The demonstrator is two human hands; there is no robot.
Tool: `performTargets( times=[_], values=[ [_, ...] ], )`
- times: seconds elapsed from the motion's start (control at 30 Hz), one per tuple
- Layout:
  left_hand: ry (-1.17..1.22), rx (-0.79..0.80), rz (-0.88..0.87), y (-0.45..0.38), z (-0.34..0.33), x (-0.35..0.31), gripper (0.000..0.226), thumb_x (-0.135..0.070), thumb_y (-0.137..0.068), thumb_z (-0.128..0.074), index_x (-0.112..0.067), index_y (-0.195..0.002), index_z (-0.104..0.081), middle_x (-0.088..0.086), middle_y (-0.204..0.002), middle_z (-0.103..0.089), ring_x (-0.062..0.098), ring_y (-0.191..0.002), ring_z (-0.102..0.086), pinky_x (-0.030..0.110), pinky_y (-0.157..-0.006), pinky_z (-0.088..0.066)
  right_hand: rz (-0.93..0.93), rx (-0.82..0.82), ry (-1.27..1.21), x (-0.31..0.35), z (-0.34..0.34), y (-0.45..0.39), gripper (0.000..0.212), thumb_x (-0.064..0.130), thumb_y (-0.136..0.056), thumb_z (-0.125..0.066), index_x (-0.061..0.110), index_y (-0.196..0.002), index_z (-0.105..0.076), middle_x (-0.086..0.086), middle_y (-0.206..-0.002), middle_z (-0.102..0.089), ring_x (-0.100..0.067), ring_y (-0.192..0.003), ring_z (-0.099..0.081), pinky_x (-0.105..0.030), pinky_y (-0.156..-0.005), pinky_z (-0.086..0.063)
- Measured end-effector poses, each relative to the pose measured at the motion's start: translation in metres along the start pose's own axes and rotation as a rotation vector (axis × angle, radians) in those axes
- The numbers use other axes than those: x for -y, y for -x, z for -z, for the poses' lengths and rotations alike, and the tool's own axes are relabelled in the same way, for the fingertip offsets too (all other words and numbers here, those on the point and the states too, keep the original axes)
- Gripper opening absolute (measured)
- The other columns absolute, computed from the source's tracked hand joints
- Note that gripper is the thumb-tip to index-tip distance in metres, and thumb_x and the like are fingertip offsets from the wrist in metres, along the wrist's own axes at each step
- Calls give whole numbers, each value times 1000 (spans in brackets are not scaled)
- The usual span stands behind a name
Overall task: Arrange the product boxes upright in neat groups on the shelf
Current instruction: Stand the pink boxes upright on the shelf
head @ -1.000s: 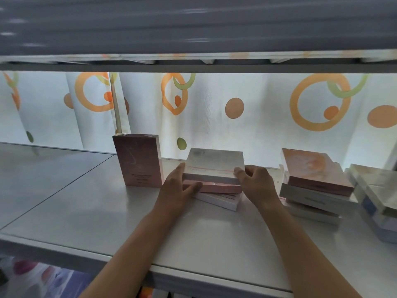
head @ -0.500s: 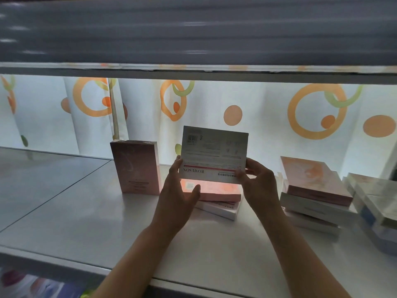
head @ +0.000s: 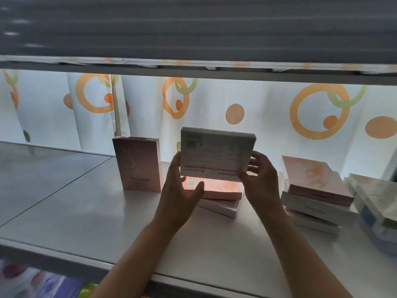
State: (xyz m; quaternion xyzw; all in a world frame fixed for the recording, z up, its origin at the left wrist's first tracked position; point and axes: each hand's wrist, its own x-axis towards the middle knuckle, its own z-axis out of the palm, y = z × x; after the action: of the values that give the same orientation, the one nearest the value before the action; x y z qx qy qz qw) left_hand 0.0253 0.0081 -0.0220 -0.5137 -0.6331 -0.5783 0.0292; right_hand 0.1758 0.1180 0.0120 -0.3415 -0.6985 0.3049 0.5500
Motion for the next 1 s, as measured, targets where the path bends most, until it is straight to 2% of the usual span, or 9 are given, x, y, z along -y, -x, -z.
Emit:
performTargets(
  times=[0.13, 0.23, 0.3, 0.4, 0.5, 0.57, 0.6, 0.83, 1.0],
  values=[
    [160, 27, 35, 5, -3, -9, 79, -39, -83, -67, -31, -146, -22, -18, -148, -29, 11, -132, -41, 30, -103, -43, 153, -120, 64, -7, -1, 4, 39, -14, -82, -60, 13, -109, -67, 0, -107, -66, -16, -98, -62, -5, -85, -44],
    [248, 95, 137, 7, -5, -19, 79, -63, -75, -55, -38, -143, -24, -21, -144, -37, -1, -121, -46, 23, -98, -41, 216, -203, 113, -13, -1, 3, 49, -19, -80, -57, 8, -120, -66, -10, -117, -62, -22, -110, -59, -14, -99, -42],
    [333, 104, 183, 7, -4, -19, 81, -75, -70, -45, -40, -142, -29, -29, -132, -46, -7, -116, -49, 19, -96, -39, 213, -225, 129, -16, 1, 2, 56, -22, -80, -53, 7, -127, -62, -15, -115, -59, -22, -106, -56, -1, -95, -35],
    [375, 38, 211, 3, -5, -13, 69, -73, -79, -39, -36, -137, -41, -26, -123, -55, 2, -118, -53, 32, -104, -42, 198, -196, 107, -15, 1, 3, 50, -18, -85, -54, 4, -129, -60, -18, -116, -60, -25, -108, -58, 5, -92, -30],
    [306, -17, 162, 2, -5, -11, 54, -55, -88, -42, -28, -135, -46, -13, -125, -59, 1, -116, -54, 32, -102, -47, 141, -94, 26, -9, -1, 3, 42, -10, -90, -54, 7, -128, -60, -12, -124, -64, -26, -117, -59, -16, -103, -40],
    [292, -11, 137, 1, -5, -10, 50, -48, -89, -43, -28, -134, -46, -11, -124, -59, 2, -115, -55, 27, -96, -51, 92, 4, -87, -6, 1, 0, 45, -12, -92, -46, 13, -126, -63, -5, -118, -68, -21, -112, -63, -40, -96, -53],
    [289, -5, 126, 1, -5, -9, 48, -45, -90, -44, -29, -135, -45, -11, -124, -59, 1, -113, -55, 26, -93, -52, 85, 22, -123, -4, 3, -1, 48, -14, -92, -42, 14, -125, -64, -3, -115, -70, -18, -109, -65, -43, -91, -56],
    [333, -13, 135, -1, -3, -8, 52, -31, -82, -46, -35, -133, -42, -16, -119, -54, 9, -112, -54, 19, -81, -56, -4, 132, -93, 4, 9, -2, 61, -16, -92, -44, 25, -137, -54, 8, -134, -58, -13, -125, -55, -28, -101, -45],
    [264, -40, 103, 1, -5, -10, 60, -29, -84, -52, -39, -140, -31, -23, -126, -49, -4, -119, -46, 35, -92, -55, -120, 292, -107, 18, 15, 3, 75, -19, -83, -48, 40, -130, -51, 5, -129, -61, -12, -118, -51, -45, -100, -46]
  ],
)
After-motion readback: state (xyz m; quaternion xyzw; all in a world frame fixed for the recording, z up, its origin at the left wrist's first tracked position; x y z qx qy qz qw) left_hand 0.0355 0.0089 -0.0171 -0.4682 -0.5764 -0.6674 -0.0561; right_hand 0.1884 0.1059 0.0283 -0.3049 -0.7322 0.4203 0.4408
